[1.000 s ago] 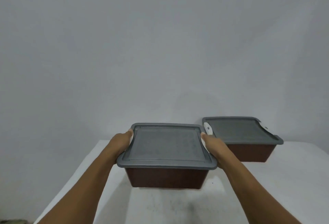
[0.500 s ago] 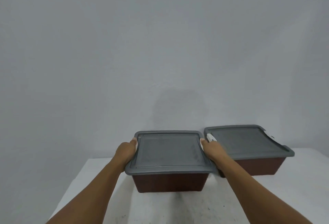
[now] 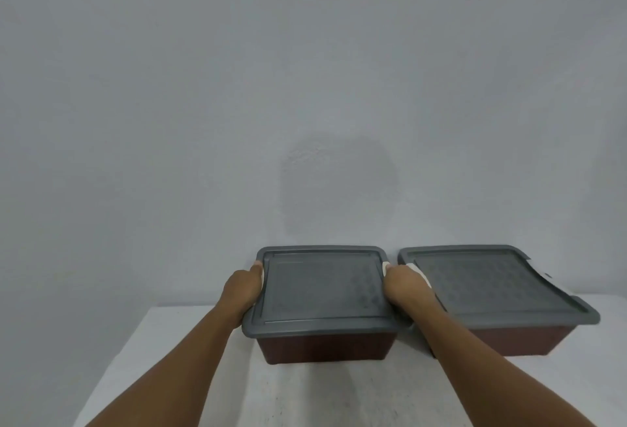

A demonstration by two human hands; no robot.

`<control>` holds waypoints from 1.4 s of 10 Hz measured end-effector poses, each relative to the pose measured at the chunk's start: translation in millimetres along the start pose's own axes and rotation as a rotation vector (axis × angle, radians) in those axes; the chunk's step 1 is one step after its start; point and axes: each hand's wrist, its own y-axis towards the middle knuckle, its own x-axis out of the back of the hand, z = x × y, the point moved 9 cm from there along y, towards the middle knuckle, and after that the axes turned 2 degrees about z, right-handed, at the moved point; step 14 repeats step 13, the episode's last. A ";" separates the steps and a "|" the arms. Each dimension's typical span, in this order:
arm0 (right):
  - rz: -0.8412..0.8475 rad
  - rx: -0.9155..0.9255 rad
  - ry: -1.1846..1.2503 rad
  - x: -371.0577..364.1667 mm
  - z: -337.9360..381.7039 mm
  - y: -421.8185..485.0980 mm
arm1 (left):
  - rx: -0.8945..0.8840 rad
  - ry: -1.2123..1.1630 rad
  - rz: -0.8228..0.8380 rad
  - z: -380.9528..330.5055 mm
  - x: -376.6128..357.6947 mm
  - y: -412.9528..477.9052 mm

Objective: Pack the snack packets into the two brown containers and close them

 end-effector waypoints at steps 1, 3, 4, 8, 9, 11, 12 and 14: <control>0.000 -0.024 -0.040 -6.0 1.8 -2.9 | 0.017 -0.005 -0.004 8.0 -2.4 1.5; 0.004 -0.025 -0.059 -16.4 -1.7 3.6 | 0.025 0.045 -0.007 12.6 -0.6 10.6; -0.013 -0.019 -0.063 -12.1 -1.3 -3.3 | 0.049 0.041 0.011 14.8 -2.5 11.0; 0.040 -0.051 -0.021 -2.8 3.0 -21.3 | -0.020 0.172 -0.144 1.5 16.4 -11.6; 0.059 -0.007 -0.033 -6.3 4.2 -31.6 | -0.145 0.347 -0.177 -9.8 19.3 -32.1; 0.071 -0.053 0.260 -17.0 -22.2 -75.2 | -0.328 0.514 -0.130 -5.4 16.0 -85.1; 0.050 -0.053 0.376 -14.9 -36.0 -110.3 | -0.415 0.440 -0.180 1.7 18.7 -116.4; 0.046 0.009 0.380 -22.9 -46.7 -141.5 | -0.451 0.285 -0.219 19.0 24.4 -144.4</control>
